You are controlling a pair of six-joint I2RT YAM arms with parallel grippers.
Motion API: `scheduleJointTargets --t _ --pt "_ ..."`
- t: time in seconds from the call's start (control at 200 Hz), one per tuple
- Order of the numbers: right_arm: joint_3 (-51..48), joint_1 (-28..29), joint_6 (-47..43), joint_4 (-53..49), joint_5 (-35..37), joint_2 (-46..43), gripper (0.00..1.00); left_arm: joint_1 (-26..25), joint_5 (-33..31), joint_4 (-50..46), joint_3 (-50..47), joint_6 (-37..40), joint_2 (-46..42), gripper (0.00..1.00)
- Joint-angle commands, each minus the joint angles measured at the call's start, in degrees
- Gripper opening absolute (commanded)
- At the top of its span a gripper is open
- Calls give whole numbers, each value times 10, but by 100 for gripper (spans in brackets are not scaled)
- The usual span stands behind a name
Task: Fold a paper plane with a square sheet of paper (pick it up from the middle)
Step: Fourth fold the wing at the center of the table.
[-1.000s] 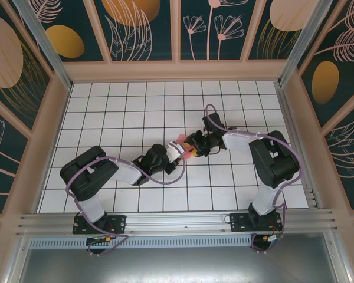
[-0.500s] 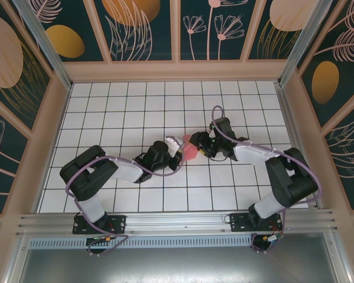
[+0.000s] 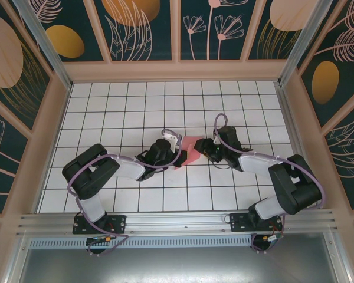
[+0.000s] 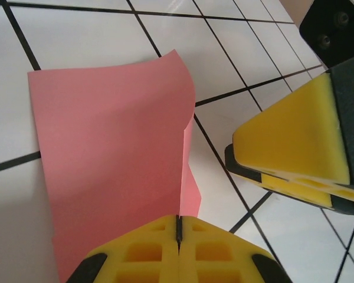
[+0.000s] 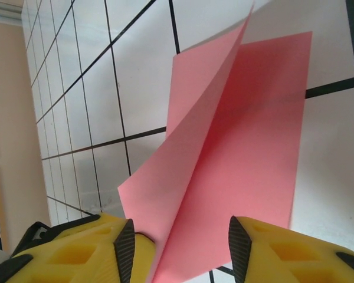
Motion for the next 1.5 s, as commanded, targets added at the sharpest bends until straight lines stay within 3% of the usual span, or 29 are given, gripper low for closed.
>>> scheduleJointTargets --t 0.0,0.255,0.736,1.131,1.496 --pt "-3 -5 -16 41 -15 9 46 4 16 6 6 -74 10 2" --pt "12 -5 -13 59 -40 58 39 13 26 83 -27 -148 9 2" --pt "35 -5 -11 94 -62 126 41 15 39 109 -37 -148 32 9" --pt "27 -4 -9 96 -64 132 43 14 24 63 -26 -85 26 35" --pt "26 -5 -3 107 -76 137 43 14 4 50 -19 20 27 41"
